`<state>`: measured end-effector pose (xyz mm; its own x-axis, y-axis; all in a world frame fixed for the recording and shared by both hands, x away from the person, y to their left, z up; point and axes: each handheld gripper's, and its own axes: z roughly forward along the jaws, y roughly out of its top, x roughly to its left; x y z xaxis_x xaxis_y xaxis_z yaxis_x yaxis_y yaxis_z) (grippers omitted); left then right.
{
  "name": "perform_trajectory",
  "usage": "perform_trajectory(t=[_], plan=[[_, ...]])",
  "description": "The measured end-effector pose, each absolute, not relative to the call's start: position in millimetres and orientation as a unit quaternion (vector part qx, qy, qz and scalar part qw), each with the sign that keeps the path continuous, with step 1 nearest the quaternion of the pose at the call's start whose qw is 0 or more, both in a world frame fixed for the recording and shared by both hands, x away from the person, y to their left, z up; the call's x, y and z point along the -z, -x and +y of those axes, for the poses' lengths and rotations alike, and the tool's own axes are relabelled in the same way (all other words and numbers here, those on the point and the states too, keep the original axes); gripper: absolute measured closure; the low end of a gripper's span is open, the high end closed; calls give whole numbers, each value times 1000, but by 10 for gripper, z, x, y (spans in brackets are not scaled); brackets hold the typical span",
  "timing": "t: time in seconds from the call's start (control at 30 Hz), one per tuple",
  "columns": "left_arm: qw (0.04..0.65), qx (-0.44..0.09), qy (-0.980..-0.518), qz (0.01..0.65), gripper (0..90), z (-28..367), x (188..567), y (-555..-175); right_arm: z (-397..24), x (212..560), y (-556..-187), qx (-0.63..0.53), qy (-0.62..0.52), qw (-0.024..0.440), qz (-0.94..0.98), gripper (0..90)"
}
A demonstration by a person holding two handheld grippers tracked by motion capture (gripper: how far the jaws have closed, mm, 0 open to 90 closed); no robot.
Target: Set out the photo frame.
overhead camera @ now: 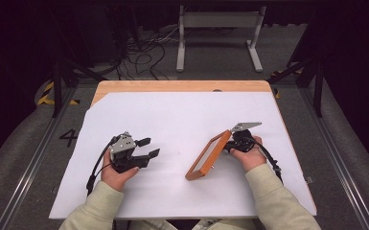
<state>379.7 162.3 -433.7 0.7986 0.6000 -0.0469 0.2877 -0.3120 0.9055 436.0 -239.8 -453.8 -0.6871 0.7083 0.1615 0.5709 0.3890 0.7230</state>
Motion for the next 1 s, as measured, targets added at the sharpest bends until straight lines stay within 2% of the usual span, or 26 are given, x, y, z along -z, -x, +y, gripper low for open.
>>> perform_trajectory(t=[1.0], plan=[[518,-148,-796,278,436,1631,4340,-3804,-1752,4501,-4708,-394,-313,73,861,900]])
